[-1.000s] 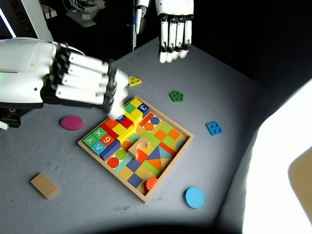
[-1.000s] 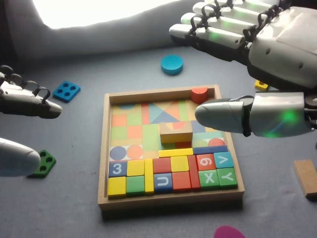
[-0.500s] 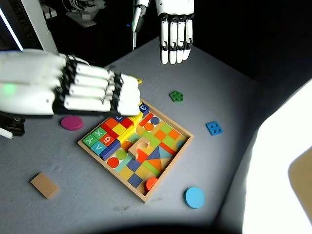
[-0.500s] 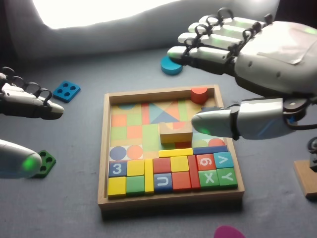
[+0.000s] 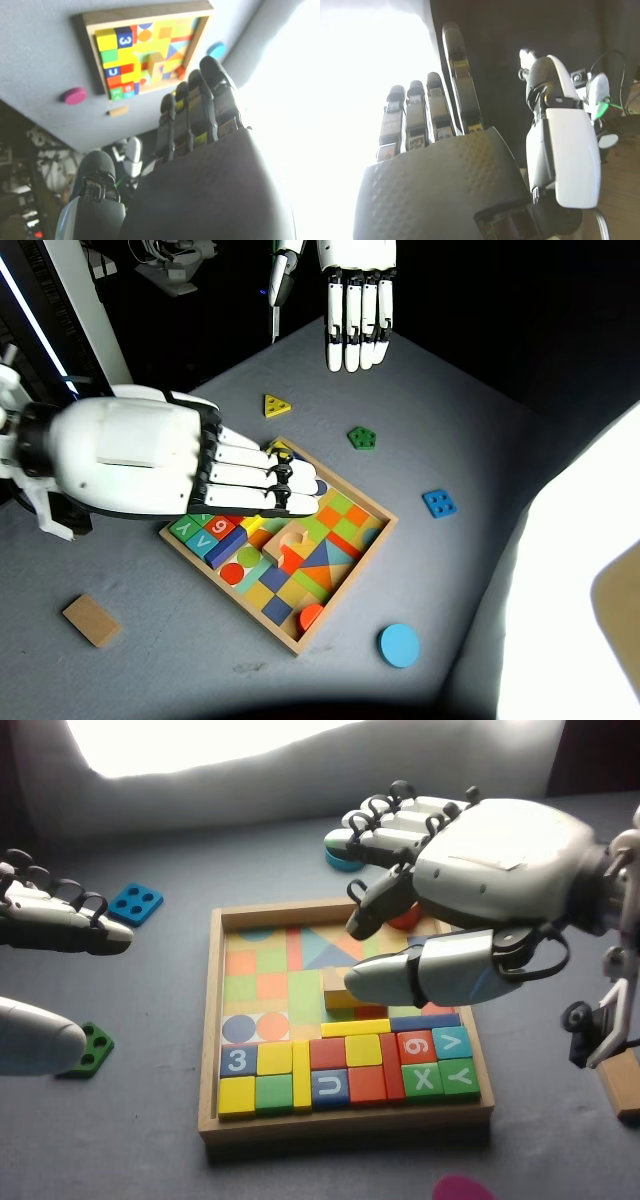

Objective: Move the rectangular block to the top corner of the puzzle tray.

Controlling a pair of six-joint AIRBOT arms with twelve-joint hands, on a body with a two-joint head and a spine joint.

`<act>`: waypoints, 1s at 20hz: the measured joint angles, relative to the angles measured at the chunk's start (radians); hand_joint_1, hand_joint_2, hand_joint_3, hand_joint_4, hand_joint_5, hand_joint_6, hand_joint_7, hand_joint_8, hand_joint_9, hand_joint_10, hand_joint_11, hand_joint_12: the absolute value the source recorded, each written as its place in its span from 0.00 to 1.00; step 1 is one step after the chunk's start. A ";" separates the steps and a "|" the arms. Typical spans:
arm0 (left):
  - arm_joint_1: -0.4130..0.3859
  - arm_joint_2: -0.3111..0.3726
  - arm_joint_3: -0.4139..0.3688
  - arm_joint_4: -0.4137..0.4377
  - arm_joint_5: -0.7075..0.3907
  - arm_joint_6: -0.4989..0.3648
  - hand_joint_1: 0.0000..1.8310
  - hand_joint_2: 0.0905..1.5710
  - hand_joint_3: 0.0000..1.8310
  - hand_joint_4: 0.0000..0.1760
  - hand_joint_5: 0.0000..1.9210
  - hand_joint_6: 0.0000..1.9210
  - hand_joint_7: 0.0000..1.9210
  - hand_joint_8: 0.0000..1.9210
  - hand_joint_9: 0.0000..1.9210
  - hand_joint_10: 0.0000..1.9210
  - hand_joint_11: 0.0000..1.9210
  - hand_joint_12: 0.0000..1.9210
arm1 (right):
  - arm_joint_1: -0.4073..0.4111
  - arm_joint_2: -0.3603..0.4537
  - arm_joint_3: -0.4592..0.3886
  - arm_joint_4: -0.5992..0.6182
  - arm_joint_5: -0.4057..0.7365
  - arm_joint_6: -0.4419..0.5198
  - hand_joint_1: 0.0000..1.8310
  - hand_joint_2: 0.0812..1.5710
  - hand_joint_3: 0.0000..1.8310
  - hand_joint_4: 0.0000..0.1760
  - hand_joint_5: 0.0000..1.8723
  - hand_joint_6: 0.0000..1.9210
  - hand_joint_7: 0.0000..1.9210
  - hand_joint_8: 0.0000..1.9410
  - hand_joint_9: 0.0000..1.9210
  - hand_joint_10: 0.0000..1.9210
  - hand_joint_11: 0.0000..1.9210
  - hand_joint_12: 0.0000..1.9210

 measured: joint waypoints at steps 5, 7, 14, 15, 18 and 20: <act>-0.007 0.000 -0.002 0.000 0.000 0.000 0.00 0.79 0.00 0.00 0.06 0.00 0.08 0.00 0.07 0.00 0.00 0.27 | -0.049 -0.071 0.068 0.002 -0.014 -0.021 0.00 0.73 0.00 0.08 0.45 0.02 0.05 0.00 0.00 0.00 0.00 0.00; -0.007 0.000 -0.002 0.000 0.000 0.000 0.01 0.79 0.00 0.00 0.07 0.00 0.08 0.00 0.08 0.00 0.00 0.29 | -0.056 -0.095 0.093 0.011 -0.018 -0.027 0.00 0.73 0.00 0.13 0.43 0.01 0.01 0.00 0.00 0.00 0.00 0.00; -0.008 -0.001 -0.007 0.000 0.000 0.000 0.00 0.78 0.00 0.00 0.07 0.00 0.08 0.00 0.09 0.00 0.00 0.30 | -0.055 -0.162 0.180 0.068 -0.043 -0.030 0.00 0.73 0.00 0.01 0.41 0.00 0.01 0.00 0.00 0.00 0.00 0.00; -0.008 -0.001 -0.007 0.000 0.000 0.000 0.00 0.78 0.00 0.00 0.08 0.00 0.09 0.00 0.09 0.00 0.00 0.32 | -0.055 -0.168 0.190 0.082 -0.059 -0.030 0.00 0.73 0.00 0.00 0.41 0.00 0.03 0.01 0.00 0.00 0.00 0.00; -0.008 -0.004 -0.001 0.000 0.000 0.000 0.00 0.78 0.00 0.00 0.07 0.00 0.09 0.00 0.09 0.00 0.00 0.27 | -0.057 -0.190 0.215 0.084 -0.080 -0.034 0.00 0.72 0.00 0.03 0.42 0.00 0.03 0.00 0.00 0.00 0.00 0.00; -0.008 -0.006 0.000 0.000 0.000 -0.001 0.00 0.78 0.00 0.00 0.07 0.00 0.09 0.00 0.09 0.00 0.00 0.29 | -0.061 -0.196 0.218 0.084 -0.076 -0.035 0.00 0.72 0.00 0.01 0.42 0.01 0.03 0.00 0.00 0.00 0.00 0.00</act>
